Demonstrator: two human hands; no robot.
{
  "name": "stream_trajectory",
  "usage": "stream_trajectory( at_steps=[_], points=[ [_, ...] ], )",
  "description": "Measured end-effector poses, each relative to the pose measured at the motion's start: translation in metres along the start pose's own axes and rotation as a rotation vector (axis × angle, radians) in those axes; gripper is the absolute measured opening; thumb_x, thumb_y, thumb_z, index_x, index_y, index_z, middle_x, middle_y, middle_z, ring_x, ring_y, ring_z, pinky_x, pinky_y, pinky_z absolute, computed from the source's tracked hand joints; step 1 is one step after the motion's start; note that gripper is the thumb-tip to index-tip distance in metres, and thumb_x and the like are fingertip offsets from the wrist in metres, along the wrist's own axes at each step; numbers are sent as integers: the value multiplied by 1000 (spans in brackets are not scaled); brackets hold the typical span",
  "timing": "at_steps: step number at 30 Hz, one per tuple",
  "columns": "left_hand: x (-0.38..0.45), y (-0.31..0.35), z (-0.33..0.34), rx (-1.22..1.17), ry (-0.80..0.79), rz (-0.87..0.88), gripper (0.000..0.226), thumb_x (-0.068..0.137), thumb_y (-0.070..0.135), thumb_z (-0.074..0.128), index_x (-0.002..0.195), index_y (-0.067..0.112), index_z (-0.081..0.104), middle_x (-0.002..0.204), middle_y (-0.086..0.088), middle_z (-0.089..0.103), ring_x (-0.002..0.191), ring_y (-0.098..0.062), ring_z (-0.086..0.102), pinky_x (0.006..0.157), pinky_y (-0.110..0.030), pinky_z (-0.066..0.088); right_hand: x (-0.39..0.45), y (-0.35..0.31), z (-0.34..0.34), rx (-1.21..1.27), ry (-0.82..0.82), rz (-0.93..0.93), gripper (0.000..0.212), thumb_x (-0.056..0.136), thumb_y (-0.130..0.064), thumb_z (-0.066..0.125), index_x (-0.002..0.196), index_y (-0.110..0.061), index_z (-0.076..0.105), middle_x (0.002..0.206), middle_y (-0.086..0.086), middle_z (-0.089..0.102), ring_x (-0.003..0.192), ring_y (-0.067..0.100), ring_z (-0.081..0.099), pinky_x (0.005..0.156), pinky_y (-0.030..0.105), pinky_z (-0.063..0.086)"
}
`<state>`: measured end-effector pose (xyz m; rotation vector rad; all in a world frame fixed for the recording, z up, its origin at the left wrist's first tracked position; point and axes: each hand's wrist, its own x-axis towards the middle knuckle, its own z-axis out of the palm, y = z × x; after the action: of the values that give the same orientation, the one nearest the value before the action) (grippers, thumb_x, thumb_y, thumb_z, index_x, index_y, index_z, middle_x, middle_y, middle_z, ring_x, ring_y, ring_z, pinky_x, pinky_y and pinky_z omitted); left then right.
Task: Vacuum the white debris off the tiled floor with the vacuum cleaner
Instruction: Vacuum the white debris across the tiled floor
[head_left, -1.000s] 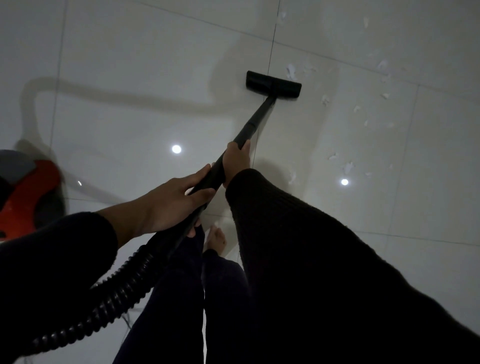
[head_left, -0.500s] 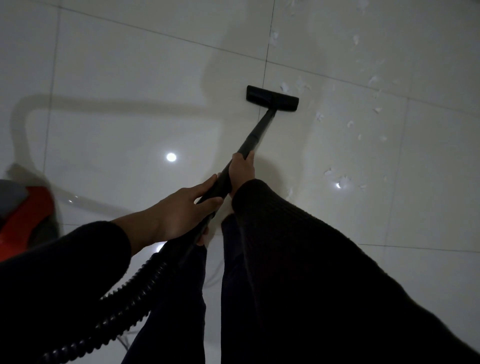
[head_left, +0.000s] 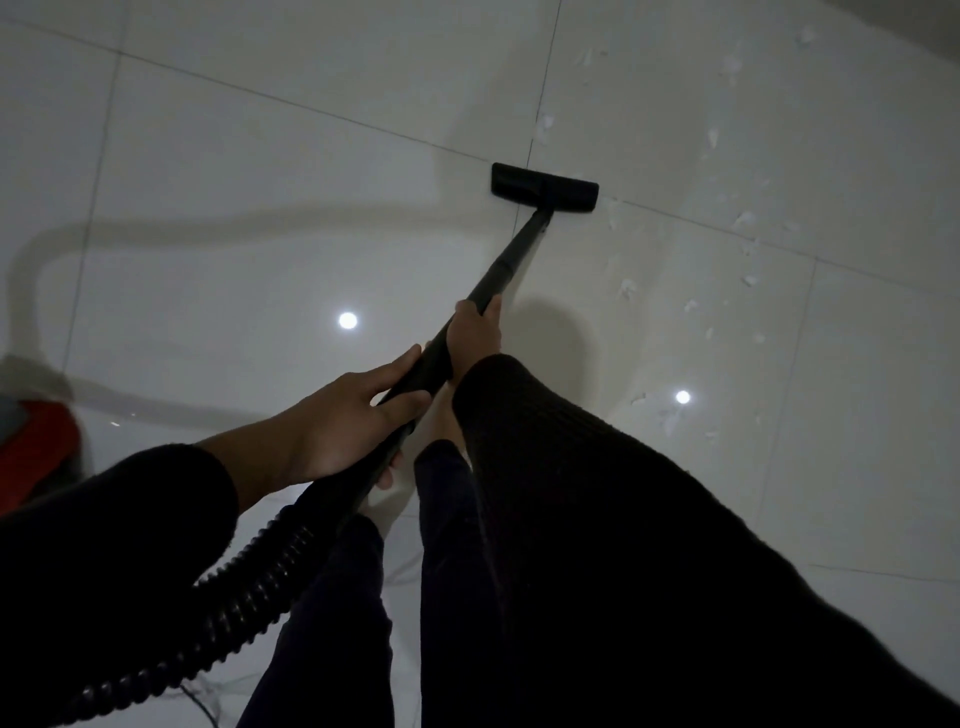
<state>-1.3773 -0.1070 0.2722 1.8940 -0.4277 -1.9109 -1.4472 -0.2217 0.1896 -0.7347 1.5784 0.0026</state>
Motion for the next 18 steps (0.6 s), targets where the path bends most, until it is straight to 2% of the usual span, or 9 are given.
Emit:
stream_trajectory(
  at_steps=[5,9,12,14,18],
  points=[
    [17,34,-7,-13,3,-4,59,95,36,47,144,48,16,66,-8,67,48,-18,66,45,-17,48,19,-37,-3,9,-24,-12,66,101,-18,36,158,-32,7,122,5,50,83,13,49,97,40,46],
    [36,58,-14,-9,12,6,59,96,36,46,145,47,16,65,-7,66,48,-17,65,45,-17,49,40,-61,-3,27,-27,-10,67,99,-20,37,157,-34,7,99,-6,49,96,21,53,102,48,47],
    [49,73,-22,-11,18,14,59,95,35,47,145,46,17,59,-3,66,47,-18,65,44,-19,49,53,-79,-2,36,-25,-23,68,98,-21,36,157,-34,7,103,-4,48,92,20,55,100,48,49],
    [56,82,-29,-17,13,13,60,95,35,47,145,46,16,54,0,65,47,-17,65,43,-18,48,57,-91,-1,37,-28,-24,67,99,-20,36,157,-33,6,98,-6,48,85,16,53,98,44,49],
    [68,102,-47,-4,-2,15,59,96,34,45,146,45,15,49,2,65,47,-16,64,43,-19,48,68,-116,7,57,-34,-20,67,99,-21,36,157,-35,6,91,-13,44,87,18,53,101,48,48]
  ],
)
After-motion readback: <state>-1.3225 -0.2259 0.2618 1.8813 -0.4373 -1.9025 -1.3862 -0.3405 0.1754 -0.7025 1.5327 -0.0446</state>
